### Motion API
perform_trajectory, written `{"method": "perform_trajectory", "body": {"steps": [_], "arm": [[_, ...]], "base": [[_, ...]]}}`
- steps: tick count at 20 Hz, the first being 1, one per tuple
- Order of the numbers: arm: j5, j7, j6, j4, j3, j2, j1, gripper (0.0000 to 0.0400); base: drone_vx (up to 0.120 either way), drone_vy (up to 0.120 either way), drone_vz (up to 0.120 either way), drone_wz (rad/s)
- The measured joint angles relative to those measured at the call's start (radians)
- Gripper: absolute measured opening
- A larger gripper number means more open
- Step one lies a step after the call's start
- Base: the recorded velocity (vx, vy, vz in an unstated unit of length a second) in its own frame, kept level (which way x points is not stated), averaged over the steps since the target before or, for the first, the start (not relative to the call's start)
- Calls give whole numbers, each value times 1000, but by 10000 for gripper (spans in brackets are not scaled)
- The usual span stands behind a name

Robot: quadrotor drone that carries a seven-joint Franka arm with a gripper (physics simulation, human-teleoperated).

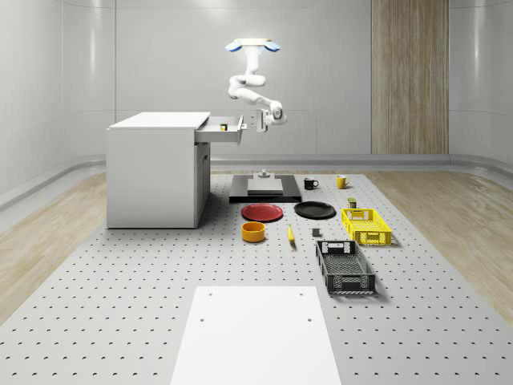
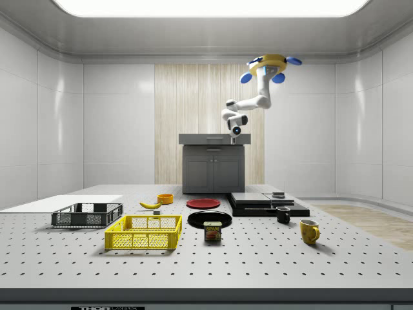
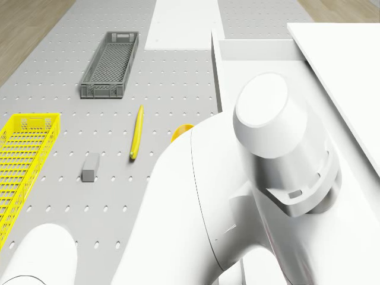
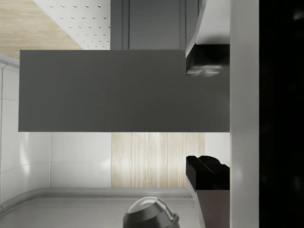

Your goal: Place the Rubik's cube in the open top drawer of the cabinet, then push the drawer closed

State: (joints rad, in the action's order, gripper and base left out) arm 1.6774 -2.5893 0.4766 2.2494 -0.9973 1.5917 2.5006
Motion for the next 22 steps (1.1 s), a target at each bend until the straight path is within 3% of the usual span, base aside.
{"method": "perform_trajectory", "body": {"steps": [3, 7, 10, 17, 20, 21, 22], "arm": [[-5, -2, 1, -3, 3, 3, 6, 152], [-10, -4, 4, -6, 6, 7, 11, 122], [-13, -5, 6, -6, 8, 10, 14, 113], [6, 10, 16, 13, 19, 25, -7, 107], [28, -4, 21, 37, 30, 37, -36, 106], [23, -56, 21, 51, 40, 32, -46, 106], [23, -58, 24, 62, 45, 37, -54, 106]], "base": [[0, -120, 0, 0], [0, -120, 0, 0], [0, -107, 0, 0], [0, 0, 0, 0], [0, 0, 0, 0], [0, 0, 0, 0], [0, 0, 0, 0]]}}
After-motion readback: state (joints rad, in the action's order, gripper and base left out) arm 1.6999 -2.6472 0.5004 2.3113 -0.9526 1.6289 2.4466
